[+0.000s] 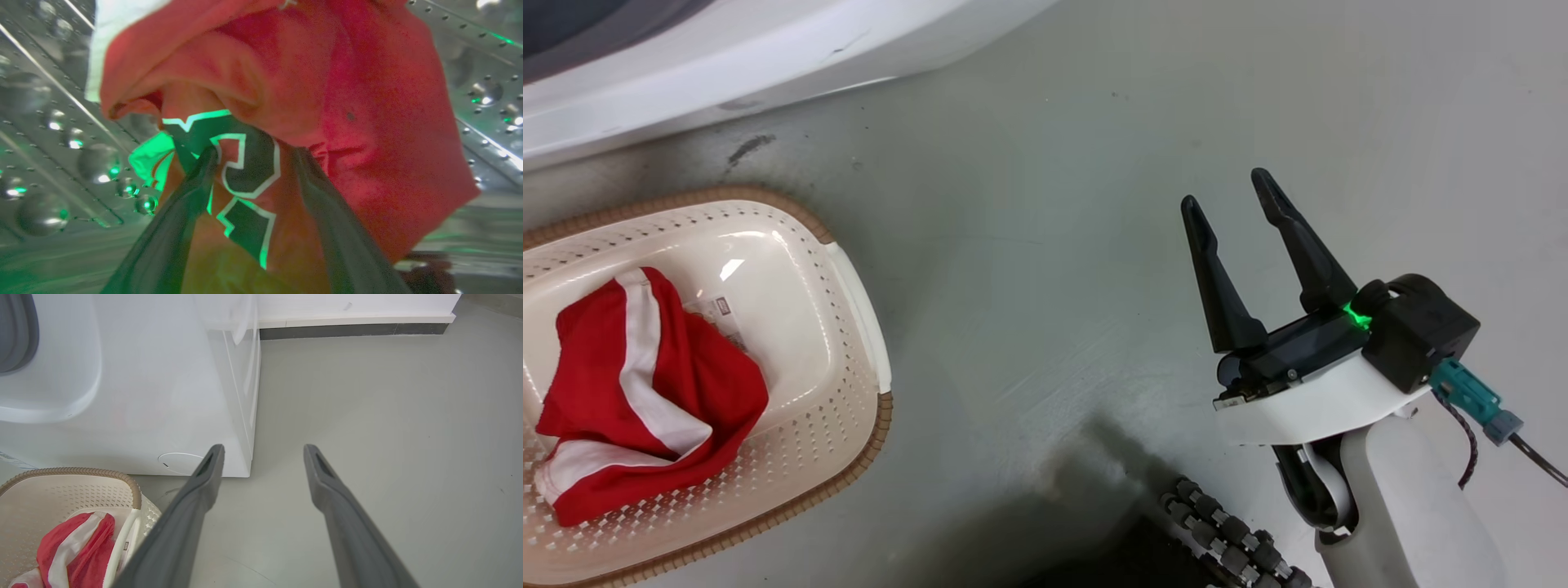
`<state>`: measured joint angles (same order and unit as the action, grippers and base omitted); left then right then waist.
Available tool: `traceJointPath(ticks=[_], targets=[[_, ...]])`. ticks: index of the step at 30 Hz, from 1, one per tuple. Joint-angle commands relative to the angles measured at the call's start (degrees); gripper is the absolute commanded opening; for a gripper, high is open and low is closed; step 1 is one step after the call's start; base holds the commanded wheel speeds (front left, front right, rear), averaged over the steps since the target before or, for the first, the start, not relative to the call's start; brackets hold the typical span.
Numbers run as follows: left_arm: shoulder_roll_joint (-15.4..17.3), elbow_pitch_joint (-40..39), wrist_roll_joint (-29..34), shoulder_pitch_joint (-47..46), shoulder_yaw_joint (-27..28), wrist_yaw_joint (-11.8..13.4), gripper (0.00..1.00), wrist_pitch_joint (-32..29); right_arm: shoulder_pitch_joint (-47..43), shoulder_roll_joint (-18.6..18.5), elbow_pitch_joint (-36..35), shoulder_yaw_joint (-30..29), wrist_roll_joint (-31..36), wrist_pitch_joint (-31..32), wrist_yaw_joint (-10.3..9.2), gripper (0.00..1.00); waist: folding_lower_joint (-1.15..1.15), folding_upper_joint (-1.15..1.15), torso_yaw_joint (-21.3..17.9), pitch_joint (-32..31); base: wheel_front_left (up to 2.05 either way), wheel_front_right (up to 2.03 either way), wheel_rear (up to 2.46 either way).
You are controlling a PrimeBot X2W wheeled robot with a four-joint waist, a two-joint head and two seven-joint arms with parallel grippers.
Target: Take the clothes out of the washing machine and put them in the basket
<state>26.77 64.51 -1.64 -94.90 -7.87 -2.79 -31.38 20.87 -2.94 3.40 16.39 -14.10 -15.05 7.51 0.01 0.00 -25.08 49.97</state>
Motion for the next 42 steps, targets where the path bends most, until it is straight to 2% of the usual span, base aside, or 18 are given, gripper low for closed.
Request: traceJointPath(ticks=[1, 2, 3, 4, 11, 12, 19, 23, 27, 31, 37, 42], targets=[[0.2, 1.4, -0.3, 1.9, 0.1, 0.2, 1.00, -0.9, 0.1, 0.1, -0.3, 0.3, -0.2, -0.2, -0.04, 1.00, -0.01, 0.00, -0.5, 0.4, 0.00, 0.00, 0.00], [0.7, 1.4, -0.3, 2.0, 0.1, 0.2, 0.49, -1.6, 0.1, 0.1, -0.3, 0.4, -0.4, -0.2, -0.04, 1.00, -0.01, 0.00, -0.5, 0.5, 0.00, 0.00, 0.00], [0.9, 1.4, -0.6, 2.0, 0.2, 0.3, 0.16, -2.1, 0.1, 0.1, -0.3, 0.5, -0.5, -0.2, -0.04, 1.00, -0.01, 0.00, -0.6, 0.6, 0.00, 0.00, 0.00], [1.1, 1.4, -1.1, 2.1, 0.6, 0.4, 0.00, -2.6, 0.3, 0.1, -0.3, 0.6, -0.5, -0.2, -0.04, 1.00, -0.01, 0.00, -0.6, 0.6, 0.00, 0.00, 0.00], [2.7, -0.8, -1.8, 2.7, 0.7, 1.3, 0.00, -0.4, 1.5, 0.1, 0.0, 1.5, -0.9, -0.2, -0.04, 1.00, -0.01, 0.00, -0.5, 0.0, 0.00, 0.00, 0.00], [2.7, -2.9, -3.0, 4.6, 1.6, 2.4, 0.00, 8.0, 1.9, 0.1, 0.7, 1.4, -0.1, -0.2, -0.04, 1.00, -0.01, 0.00, 0.6, -2.5, 0.00, 0.00, 0.00], [0.2, -2.6, -5.0, 11.8, 1.8, 1.0, 0.00, 24.8, 0.5, 0.1, 2.4, -0.2, 2.6, -0.2, -0.04, 1.00, -0.01, 0.00, 4.1, -10.3, 0.00, 0.00, 0.00], [-2.1, -1.7, -6.4, 17.0, 2.1, 0.5, 0.00, 36.1, -1.1, 0.1, 3.9, -1.1, 4.4, -0.2, -0.04, 1.00, -0.01, 0.00, 6.5, -16.5, 0.00, 0.00, 0.00], [-4.3, -0.4, -7.6, 22.6, 2.6, 0.5, 0.00, 44.3, -3.4, 0.0, 5.3, -2.2, 6.0, -0.2, -0.04, 1.00, -0.01, 0.00, 8.4, -22.6, 0.00, 0.00, 0.00], [-6.2, -2.6, -8.4, 28.5, 3.0, 0.8, 0.00, 46.5, -5.8, 0.0, 6.5, -3.4, 7.5, -0.2, -0.04, 1.00, -0.01, 0.00, 10.1, -27.9, 0.00, 0.00, 0.00], [-8.7, -17.1, -9.4, 41.7, 5.6, 1.8, 0.00, 46.6, -9.1, 0.0, 7.9, -4.7, 8.7, -0.2, -0.04, 1.00, -0.01, 0.00, 12.0, -34.4, 0.00, 0.00, 0.00], [-11.3, -27.7, -9.7, 53.6, 7.3, 1.8, 0.00, 46.6, -12.0, 0.0, 8.6, -5.3, 9.2, -0.2, -0.04, 1.00, -0.01, 0.00, 13.1, -39.1, 0.00, 0.00, 0.00]])
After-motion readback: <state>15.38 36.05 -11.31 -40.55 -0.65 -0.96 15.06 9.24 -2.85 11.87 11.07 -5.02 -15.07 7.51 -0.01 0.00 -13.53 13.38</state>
